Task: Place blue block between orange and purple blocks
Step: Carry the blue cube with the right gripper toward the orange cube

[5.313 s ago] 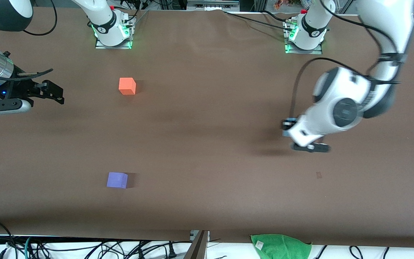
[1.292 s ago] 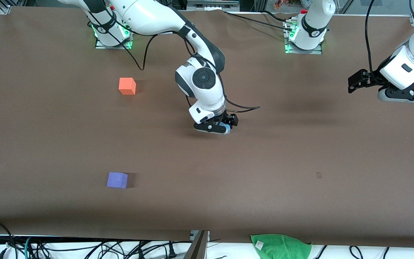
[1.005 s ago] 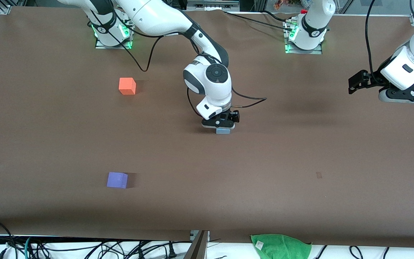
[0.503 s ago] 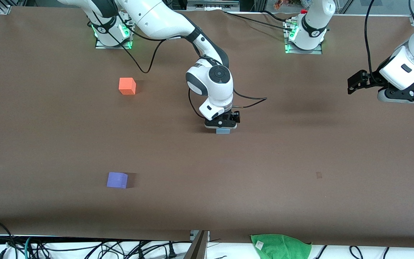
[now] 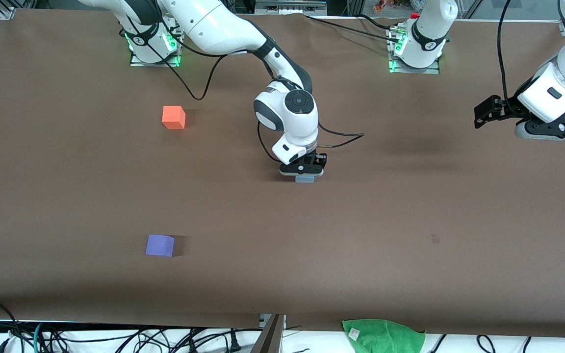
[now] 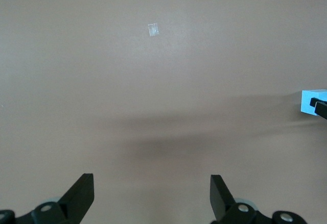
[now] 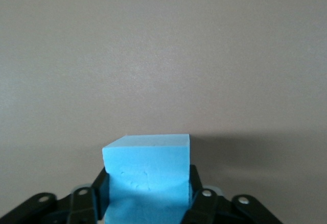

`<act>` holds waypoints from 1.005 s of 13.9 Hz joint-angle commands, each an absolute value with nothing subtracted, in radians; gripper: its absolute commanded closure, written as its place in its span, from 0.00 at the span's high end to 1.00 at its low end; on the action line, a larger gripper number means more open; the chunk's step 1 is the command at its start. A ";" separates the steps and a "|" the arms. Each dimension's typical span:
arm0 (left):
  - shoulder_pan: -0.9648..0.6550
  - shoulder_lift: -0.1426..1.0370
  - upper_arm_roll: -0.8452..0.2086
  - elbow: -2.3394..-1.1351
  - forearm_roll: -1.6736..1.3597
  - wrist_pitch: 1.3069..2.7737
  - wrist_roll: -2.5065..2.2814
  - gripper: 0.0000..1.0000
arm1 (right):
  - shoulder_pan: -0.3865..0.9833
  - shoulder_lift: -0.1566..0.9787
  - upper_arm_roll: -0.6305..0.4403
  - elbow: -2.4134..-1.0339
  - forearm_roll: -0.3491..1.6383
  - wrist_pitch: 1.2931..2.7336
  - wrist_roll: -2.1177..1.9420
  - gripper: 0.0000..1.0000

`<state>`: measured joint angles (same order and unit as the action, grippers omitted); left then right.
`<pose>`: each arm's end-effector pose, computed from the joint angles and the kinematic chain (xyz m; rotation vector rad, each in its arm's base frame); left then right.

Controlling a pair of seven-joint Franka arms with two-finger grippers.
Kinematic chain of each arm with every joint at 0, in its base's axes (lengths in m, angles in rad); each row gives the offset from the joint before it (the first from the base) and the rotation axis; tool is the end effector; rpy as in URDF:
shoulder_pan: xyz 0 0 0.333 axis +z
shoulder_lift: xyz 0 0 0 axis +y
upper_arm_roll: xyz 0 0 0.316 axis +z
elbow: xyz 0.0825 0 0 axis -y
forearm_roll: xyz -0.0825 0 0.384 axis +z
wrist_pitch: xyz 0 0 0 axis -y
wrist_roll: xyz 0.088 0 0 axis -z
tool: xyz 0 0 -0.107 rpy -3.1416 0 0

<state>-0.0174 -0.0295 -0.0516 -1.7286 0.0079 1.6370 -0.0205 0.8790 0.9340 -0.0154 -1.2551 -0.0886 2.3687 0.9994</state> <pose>0.5445 -0.0372 0.5717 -3.1270 0.0769 0.0965 0.4983 0.5865 0.2098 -3.0320 0.1070 -0.2596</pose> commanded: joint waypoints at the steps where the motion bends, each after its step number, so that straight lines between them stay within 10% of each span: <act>1: -0.023 -0.015 -0.044 -1.701 -0.017 1.628 -0.006 1.00 | 0.879 0.939 -0.026 -1.229 -0.106 2.359 0.993 0.48; 8: -0.021 -0.014 -0.044 -1.701 -0.017 1.628 -0.006 1.00 | 0.726 0.803 -0.046 -1.274 -0.084 2.205 0.830 0.49; 14: -0.020 -0.014 -0.044 -1.701 -0.017 1.628 -0.006 1.00 | 0.537 0.485 -0.049 -1.751 -0.018 2.328 0.516 0.52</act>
<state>-0.0174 -0.0283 -0.0506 -1.7285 0.0079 1.6370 -0.0205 0.5637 0.6570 -0.0623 -1.4847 -0.0370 2.2431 0.5865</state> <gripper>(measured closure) 0.000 0.432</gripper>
